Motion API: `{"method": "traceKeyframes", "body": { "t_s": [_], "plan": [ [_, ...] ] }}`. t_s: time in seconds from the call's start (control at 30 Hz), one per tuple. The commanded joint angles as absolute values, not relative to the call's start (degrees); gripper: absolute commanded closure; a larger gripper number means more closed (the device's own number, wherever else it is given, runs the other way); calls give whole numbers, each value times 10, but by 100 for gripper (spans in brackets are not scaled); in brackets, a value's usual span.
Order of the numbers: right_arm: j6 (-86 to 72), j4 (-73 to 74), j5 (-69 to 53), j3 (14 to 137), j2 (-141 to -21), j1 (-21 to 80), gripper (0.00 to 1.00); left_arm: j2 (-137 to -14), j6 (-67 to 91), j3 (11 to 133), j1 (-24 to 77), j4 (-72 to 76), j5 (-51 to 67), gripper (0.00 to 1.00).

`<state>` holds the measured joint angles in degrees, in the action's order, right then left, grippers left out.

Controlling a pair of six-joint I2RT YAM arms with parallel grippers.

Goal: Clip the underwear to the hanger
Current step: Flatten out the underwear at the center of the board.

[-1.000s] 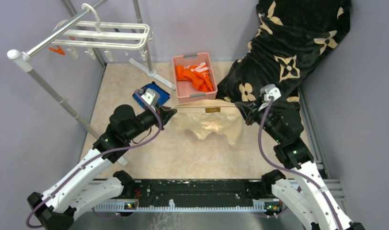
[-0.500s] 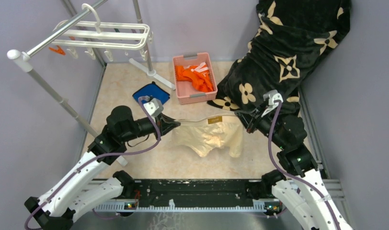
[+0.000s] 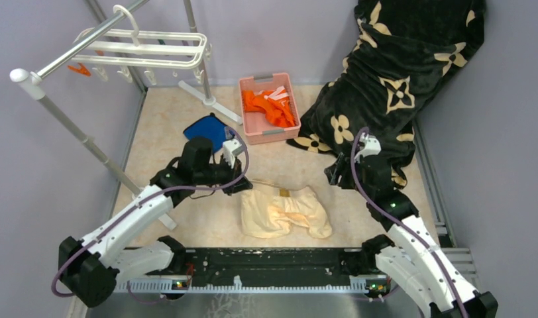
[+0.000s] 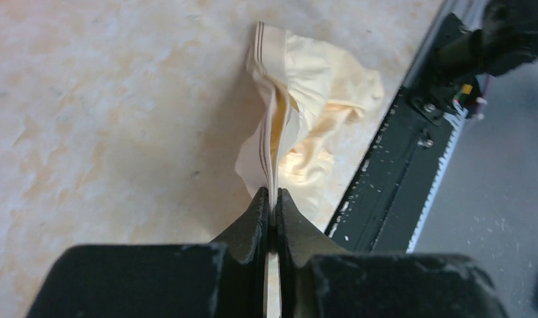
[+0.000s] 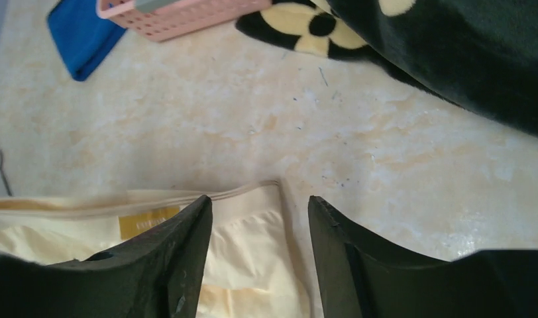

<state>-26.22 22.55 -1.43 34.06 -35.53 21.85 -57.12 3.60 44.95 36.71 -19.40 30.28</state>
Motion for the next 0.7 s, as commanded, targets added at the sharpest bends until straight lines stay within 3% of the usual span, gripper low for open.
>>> {"method": "traceKeyframes", "body": {
  "t_s": [0.0,0.3,0.37,0.67],
  "plan": [
    [-254,170,41,347,-402,214,42,-634,15,505,289,-252,334,92],
    [-214,99,-112,330,-554,210,39,-785,-29,566,205,-325,340,95],
    [-203,83,-145,337,-596,209,40,-807,-32,576,205,-343,316,100],
    [-184,24,-225,380,-742,188,42,-848,-25,570,186,-361,162,100]
  ]
}}
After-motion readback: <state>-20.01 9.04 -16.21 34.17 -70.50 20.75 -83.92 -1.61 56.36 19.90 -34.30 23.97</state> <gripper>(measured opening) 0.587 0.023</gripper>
